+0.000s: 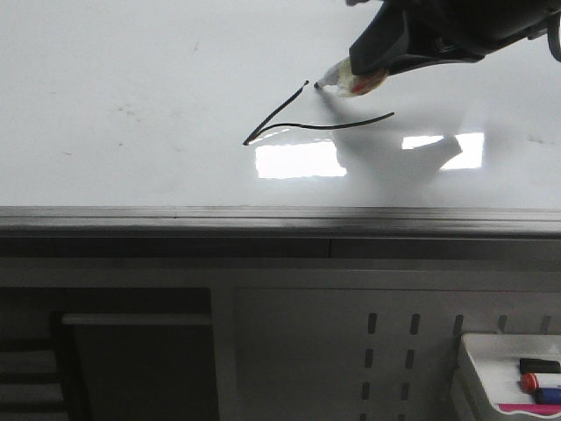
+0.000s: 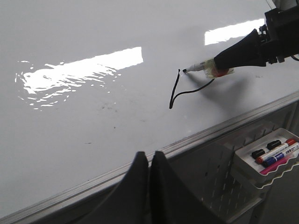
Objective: Write number 4 on whiteboard
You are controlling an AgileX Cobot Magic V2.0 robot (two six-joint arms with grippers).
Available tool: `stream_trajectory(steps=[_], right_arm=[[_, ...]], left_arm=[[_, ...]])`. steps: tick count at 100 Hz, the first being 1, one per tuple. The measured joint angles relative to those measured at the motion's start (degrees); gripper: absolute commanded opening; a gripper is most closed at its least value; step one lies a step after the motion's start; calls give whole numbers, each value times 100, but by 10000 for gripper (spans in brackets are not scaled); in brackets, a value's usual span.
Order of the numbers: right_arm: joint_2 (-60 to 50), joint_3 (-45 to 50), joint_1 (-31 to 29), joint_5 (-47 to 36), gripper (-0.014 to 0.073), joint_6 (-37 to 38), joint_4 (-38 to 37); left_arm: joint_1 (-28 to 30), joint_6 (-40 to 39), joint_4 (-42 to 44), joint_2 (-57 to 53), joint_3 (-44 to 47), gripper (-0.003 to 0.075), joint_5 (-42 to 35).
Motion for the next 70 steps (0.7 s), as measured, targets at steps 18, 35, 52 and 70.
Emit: stream_trajectory(steps=[18, 35, 52, 70], right_arm=[[33, -12, 0, -13, -63, 0, 0], [45, -23, 0, 18, -57, 0, 0], [56, 298, 111, 383, -42, 0, 245], [56, 948, 469, 475, -42, 0, 544]], left_arm=[[0, 0, 0, 0, 0, -20, 0], [0, 0, 0, 0, 0, -20, 0], [0, 0, -9, 0, 0, -20, 0], [0, 0, -9, 0, 0, -20, 9]])
